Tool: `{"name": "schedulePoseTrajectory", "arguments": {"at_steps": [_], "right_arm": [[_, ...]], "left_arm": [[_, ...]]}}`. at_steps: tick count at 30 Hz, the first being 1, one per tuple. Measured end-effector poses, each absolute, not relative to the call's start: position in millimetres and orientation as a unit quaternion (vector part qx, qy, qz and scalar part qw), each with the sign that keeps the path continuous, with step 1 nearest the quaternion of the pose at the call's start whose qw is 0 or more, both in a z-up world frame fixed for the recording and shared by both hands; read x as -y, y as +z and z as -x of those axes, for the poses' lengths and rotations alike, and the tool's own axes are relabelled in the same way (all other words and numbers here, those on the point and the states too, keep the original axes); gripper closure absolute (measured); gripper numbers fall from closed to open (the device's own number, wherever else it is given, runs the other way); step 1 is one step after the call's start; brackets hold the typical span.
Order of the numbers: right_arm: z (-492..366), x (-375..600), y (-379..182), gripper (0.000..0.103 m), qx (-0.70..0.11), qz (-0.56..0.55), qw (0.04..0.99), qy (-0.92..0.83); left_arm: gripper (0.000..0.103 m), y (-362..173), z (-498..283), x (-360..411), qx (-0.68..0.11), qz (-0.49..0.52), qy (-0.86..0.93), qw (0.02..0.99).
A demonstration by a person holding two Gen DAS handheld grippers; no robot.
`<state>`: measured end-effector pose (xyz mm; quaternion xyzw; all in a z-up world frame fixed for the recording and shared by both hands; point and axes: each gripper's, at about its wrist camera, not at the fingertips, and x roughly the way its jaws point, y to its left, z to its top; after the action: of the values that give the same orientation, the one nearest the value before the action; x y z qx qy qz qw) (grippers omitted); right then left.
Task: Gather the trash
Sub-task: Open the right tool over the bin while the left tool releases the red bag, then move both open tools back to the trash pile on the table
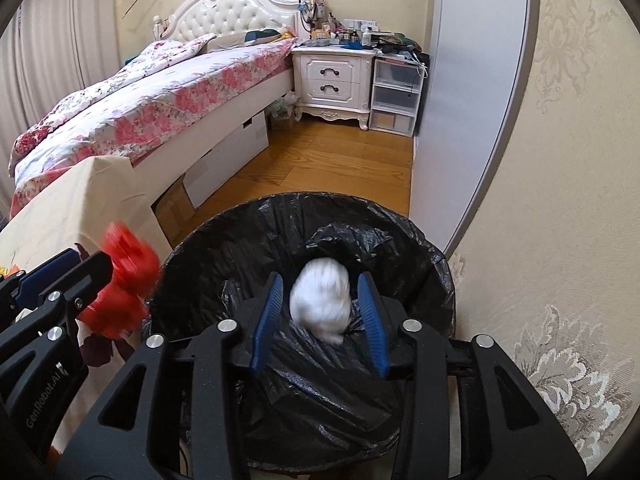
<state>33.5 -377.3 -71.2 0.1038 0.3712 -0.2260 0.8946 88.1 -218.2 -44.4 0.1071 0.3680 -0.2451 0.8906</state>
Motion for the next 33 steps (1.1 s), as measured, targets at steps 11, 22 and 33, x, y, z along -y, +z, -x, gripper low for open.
{"name": "schedulePoseTrajectory", "arguments": {"at_steps": [11, 22, 33], "right_arm": [[-28, 383, -68, 0.051, -0.363, -0.11, 0.893, -0.243], [-11, 359, -54, 0.042, -0.358, -0.106, 0.902, -0.215], [17, 301, -44, 0.042, -0.365, -0.086, 0.914, -0.156]], "left_arm": [[0.033, -40, -87, 216, -0.362, -0.086, -0.229, 0.9], [0.031, -26, -71, 177, -0.359, -0.078, -0.195, 0.91], [0.031, -29, -26, 111, -0.374, -0.066, -0.143, 0.914]]}}
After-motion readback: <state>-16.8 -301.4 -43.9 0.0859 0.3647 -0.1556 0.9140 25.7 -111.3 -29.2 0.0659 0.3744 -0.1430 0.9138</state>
